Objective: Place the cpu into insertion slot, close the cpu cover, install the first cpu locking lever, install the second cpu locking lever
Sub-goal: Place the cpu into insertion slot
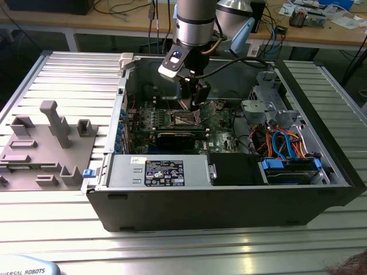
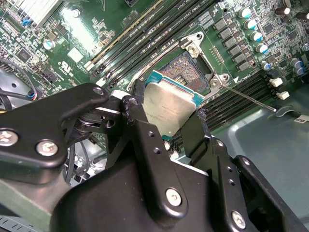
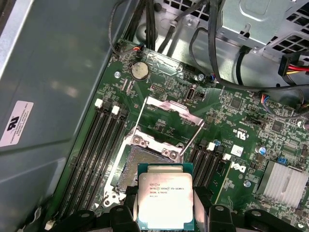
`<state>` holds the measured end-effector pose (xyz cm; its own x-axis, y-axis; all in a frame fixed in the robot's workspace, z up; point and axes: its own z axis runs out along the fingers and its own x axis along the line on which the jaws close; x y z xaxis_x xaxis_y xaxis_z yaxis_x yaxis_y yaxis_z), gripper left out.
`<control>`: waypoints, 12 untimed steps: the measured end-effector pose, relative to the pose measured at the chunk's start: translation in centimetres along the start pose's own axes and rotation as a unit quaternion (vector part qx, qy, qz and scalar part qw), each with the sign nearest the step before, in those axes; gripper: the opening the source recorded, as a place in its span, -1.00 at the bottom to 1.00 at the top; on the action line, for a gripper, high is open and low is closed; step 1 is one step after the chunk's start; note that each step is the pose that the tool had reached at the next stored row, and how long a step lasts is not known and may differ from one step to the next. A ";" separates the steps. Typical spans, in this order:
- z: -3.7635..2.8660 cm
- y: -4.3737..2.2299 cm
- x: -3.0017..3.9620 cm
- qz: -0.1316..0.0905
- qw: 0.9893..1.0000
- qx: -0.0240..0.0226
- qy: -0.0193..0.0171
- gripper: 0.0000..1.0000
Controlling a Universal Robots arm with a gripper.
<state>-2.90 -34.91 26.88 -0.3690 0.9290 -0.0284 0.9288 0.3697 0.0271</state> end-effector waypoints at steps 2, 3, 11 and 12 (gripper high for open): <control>0.01 0.00 0.00 0.001 1.000 0.000 0.000 0.08; 0.01 0.00 0.00 0.001 1.000 0.000 0.000 0.08; 0.04 0.00 0.00 0.003 1.000 0.000 0.000 0.08; 0.04 0.00 0.00 0.004 1.000 0.000 0.000 0.08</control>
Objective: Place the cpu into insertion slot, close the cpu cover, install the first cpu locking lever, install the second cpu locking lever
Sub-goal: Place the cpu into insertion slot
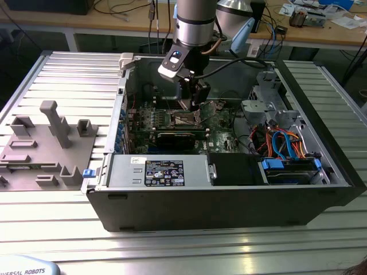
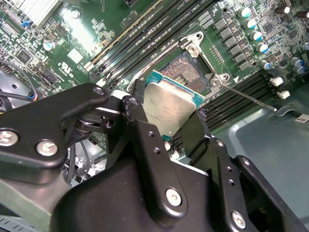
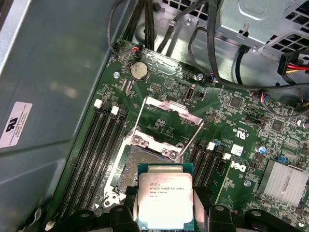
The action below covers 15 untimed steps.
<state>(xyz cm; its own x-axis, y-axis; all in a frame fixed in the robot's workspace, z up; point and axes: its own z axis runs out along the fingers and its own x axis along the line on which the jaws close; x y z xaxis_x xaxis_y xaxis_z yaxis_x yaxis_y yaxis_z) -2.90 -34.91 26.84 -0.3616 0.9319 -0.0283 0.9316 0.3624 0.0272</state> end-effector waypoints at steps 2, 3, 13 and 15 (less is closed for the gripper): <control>0.01 0.00 0.00 0.001 1.000 0.000 0.000 0.08; 0.01 0.00 0.00 0.001 1.000 0.000 0.000 0.08; 0.04 0.00 0.00 0.004 1.000 0.000 0.000 0.08; 0.04 0.00 0.00 0.005 1.000 0.000 0.000 0.08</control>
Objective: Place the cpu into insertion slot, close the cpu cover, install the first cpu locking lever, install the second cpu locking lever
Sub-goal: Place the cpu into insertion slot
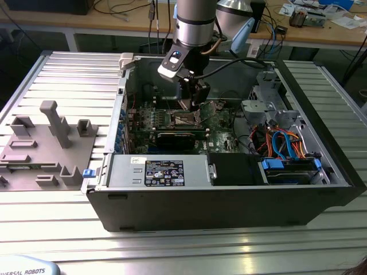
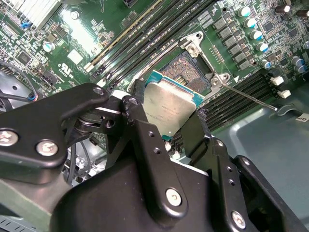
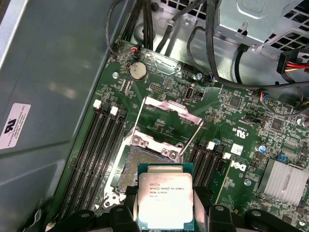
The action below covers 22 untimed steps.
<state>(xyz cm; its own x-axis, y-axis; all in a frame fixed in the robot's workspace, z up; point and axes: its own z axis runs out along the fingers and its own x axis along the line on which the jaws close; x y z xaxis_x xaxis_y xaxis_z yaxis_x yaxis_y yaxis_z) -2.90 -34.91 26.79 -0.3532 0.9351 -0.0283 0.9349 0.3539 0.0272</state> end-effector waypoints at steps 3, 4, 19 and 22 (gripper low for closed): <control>0.01 0.00 0.00 0.001 1.000 0.000 0.000 0.08; 0.01 0.00 0.00 0.001 1.000 0.000 0.000 0.08; 0.06 0.00 0.00 0.006 1.000 0.000 0.000 0.08; 0.10 -0.01 0.00 0.007 1.000 0.000 0.000 0.08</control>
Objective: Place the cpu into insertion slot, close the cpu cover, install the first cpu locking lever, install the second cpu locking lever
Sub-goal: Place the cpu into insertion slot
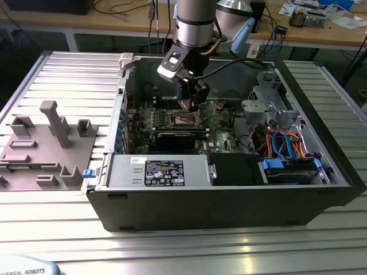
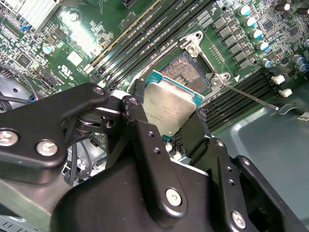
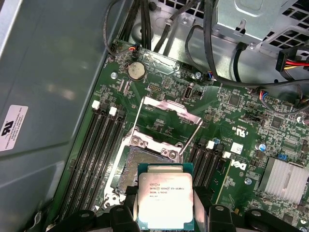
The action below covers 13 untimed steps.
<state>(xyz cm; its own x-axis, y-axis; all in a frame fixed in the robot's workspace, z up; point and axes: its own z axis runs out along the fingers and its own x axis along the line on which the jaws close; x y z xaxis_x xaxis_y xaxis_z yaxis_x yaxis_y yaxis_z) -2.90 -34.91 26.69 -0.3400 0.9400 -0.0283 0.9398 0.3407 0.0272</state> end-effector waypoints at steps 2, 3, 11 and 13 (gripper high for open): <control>0.00 0.00 0.00 0.000 1.000 0.000 0.000 0.08; 0.00 0.00 0.00 0.000 1.000 0.000 0.000 0.08; 0.00 0.00 0.00 0.001 1.000 0.000 0.000 0.08; 0.02 0.00 0.00 0.011 1.000 0.000 0.000 0.08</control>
<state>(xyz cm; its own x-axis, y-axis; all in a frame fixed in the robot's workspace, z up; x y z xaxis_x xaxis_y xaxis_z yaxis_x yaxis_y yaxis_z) -2.90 -34.91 26.68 -0.3183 0.9476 -0.0283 0.9474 0.3190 0.0272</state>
